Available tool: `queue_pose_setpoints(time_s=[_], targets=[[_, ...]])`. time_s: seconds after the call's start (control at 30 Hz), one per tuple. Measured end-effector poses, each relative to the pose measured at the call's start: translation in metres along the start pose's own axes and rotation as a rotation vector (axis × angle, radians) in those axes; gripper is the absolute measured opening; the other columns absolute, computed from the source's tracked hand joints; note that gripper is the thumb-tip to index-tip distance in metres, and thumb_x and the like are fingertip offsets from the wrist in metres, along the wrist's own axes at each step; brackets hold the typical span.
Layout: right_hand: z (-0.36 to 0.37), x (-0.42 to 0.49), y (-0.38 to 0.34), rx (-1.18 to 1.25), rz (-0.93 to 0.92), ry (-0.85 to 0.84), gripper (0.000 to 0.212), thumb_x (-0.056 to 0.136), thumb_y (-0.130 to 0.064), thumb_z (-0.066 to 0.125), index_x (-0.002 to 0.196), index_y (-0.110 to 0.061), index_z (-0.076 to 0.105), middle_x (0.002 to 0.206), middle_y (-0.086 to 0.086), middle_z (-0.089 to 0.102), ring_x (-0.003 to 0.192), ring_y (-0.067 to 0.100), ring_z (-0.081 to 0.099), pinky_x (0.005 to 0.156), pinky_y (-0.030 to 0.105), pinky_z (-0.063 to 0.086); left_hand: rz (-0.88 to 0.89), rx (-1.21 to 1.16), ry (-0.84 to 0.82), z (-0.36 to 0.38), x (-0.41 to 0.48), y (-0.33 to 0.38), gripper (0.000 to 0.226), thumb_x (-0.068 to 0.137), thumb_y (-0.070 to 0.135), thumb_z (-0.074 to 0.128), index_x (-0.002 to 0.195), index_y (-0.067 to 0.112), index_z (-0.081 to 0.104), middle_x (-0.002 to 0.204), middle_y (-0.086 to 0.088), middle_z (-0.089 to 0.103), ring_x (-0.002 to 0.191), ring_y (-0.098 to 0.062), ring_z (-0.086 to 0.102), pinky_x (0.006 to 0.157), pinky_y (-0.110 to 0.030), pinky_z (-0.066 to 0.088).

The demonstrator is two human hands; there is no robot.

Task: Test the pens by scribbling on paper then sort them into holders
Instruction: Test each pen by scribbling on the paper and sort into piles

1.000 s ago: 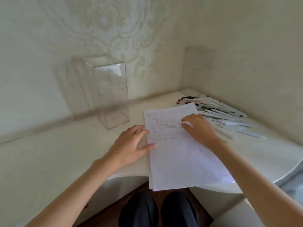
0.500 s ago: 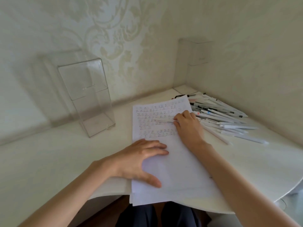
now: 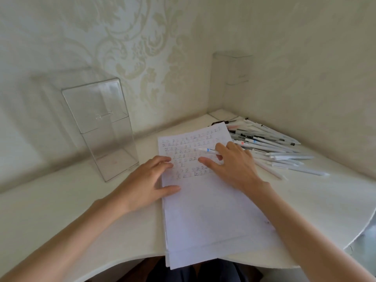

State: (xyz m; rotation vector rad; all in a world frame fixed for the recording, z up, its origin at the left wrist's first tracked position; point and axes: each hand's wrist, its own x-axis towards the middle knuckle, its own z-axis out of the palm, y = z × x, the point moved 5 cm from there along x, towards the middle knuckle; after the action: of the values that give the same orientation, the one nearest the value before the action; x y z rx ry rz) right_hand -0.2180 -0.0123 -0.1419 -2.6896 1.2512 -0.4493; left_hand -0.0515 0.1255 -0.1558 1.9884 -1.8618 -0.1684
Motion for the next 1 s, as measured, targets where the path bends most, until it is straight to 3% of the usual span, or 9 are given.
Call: queue_pose_setpoints(time_s=[0.17,0.27,0.43,0.57,0.67,0.73,0.87,0.93,1.0], targets=[[-0.009,0.007,-0.027,-0.043,0.033,0.083,0.072,0.067,-0.089,0.027,0.053,-0.018,0.034,0.061,-0.006,0.043,0.072,0.021,0.049,0.084,0.038,0.039,-0.025,-0.023,-0.003,0.009,0.0,-0.011,0.108,0.053,0.096,0.021,0.134,0.028,0.044,0.138,0.024,0.032,0.127,0.001,0.033,0.099,-0.009,0.02],[-0.011,0.007,-0.027,-0.04,0.006,0.239,0.071,0.064,-0.088,0.017,0.046,-0.02,0.026,0.045,-0.007,0.031,0.058,0.02,0.041,0.078,0.037,0.038,-0.027,-0.023,0.007,0.011,0.0,-0.013,0.103,0.056,0.094,0.024,0.134,0.03,0.043,0.136,0.029,0.031,0.127,0.002,0.032,0.101,-0.011,0.021],[-0.001,0.002,-0.011,-0.049,-0.013,0.382,0.058,0.072,-0.074,0.024,0.047,-0.022,0.022,0.043,-0.006,0.032,0.057,0.022,0.041,0.079,0.038,0.038,-0.018,-0.018,0.019,0.011,-0.001,-0.014,0.1,0.057,0.093,0.025,0.133,0.031,0.044,0.129,0.034,0.028,0.124,0.005,0.033,0.096,-0.007,0.019],[0.0,0.005,-0.011,-0.034,-0.052,0.346,0.06,0.075,-0.077,0.043,0.069,-0.017,0.042,0.061,-0.004,0.049,0.059,0.021,0.048,0.068,0.035,0.041,-0.011,-0.004,0.023,0.009,-0.002,-0.01,0.096,0.06,0.09,0.026,0.134,0.032,0.043,0.131,0.034,0.028,0.124,0.005,0.032,0.095,-0.007,0.02],[-0.021,0.003,-0.018,0.225,-0.206,0.446,0.035,0.086,-0.044,0.062,0.089,-0.01,0.053,0.07,-0.008,0.047,0.054,0.016,0.044,0.05,0.029,0.035,-0.036,0.057,0.054,0.006,-0.005,-0.009,0.106,0.056,0.094,0.017,0.135,0.029,0.042,0.141,0.024,0.033,0.128,-0.001,0.032,0.1,-0.012,0.019],[-0.036,-0.004,-0.019,0.477,-0.191,0.543,0.018,0.087,-0.022,0.048,0.088,-0.007,0.057,0.062,-0.004,0.047,0.051,0.015,0.043,0.048,0.031,0.033,-0.083,0.116,0.043,0.007,-0.006,-0.01,0.109,0.054,0.094,0.014,0.14,0.029,0.035,0.148,0.019,0.026,0.134,-0.003,0.025,0.105,-0.015,0.012],[-0.02,-0.004,-0.03,0.926,0.125,0.297,0.042,0.089,-0.035,0.032,0.074,-0.013,0.064,0.058,0.001,0.06,0.053,0.01,0.05,0.058,0.036,0.041,-0.136,0.15,-0.016,0.011,-0.006,-0.015,0.116,0.05,0.096,0.006,0.144,0.03,0.025,0.153,0.013,0.017,0.14,-0.005,0.014,0.111,-0.023,0.007],[-0.008,0.0,-0.047,1.074,0.191,0.045,0.054,0.098,-0.041,0.034,0.072,-0.006,0.066,0.053,0.008,0.062,0.047,0.015,0.05,0.05,0.029,0.041,-0.148,0.134,-0.024,0.012,-0.005,-0.017,0.117,0.049,0.096,0.007,0.144,0.029,0.026,0.154,0.011,0.018,0.14,-0.007,0.015,0.113,-0.027,0.011],[0.002,0.004,-0.063,1.143,0.156,-0.069,0.05,0.097,-0.041,0.046,0.07,-0.003,0.064,0.05,0.011,0.061,0.042,0.015,0.05,0.043,0.024,0.038,-0.143,0.117,-0.026,0.012,-0.004,-0.017,0.114,0.053,0.095,0.014,0.144,0.028,0.027,0.153,0.01,0.019,0.14,-0.008,0.017,0.112,-0.027,0.012]])
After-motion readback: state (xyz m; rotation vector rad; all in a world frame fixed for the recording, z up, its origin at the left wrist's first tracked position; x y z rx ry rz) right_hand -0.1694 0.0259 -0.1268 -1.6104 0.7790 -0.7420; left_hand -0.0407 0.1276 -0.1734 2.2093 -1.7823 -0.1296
